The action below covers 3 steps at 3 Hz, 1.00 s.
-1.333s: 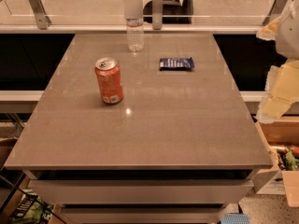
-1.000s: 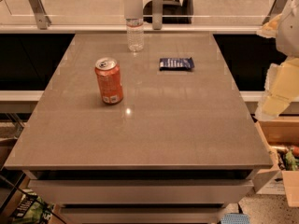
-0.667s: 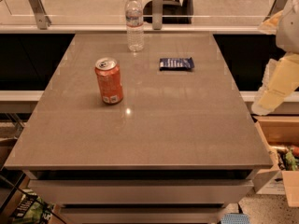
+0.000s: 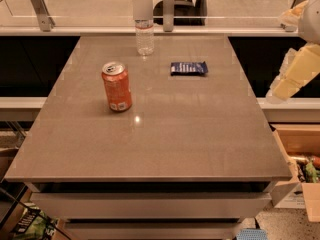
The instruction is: Pick rxbar blueberry
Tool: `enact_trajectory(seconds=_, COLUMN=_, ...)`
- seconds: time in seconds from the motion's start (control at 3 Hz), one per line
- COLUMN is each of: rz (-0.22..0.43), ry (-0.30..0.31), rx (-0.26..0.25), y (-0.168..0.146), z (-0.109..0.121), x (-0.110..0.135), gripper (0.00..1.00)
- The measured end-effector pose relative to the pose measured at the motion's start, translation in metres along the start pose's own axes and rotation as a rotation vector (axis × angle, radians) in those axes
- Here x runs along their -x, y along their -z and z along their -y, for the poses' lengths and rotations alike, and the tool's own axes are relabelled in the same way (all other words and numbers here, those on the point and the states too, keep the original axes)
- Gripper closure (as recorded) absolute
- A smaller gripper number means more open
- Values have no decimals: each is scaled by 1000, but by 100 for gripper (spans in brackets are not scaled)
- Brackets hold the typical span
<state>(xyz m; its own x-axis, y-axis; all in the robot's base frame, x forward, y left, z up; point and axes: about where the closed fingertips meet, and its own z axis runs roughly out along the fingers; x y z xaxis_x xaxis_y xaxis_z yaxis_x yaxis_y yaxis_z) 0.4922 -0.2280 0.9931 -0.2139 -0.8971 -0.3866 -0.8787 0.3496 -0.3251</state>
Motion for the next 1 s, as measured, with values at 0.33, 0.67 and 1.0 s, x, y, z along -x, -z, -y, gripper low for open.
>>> enact_trajectory(seconds=0.33, rz=62, ry=4, rx=0, y=-3, z=20, x=1, gripper=0)
enact_trajectory(seconds=0.67, rz=131, ry=7, rx=11, y=-4, z=37, x=-1, gripper=0)
enact_trajectory(seconds=1.0, rz=187, ry=8, rx=23, y=-9, z=51, x=-1, gripper=0)
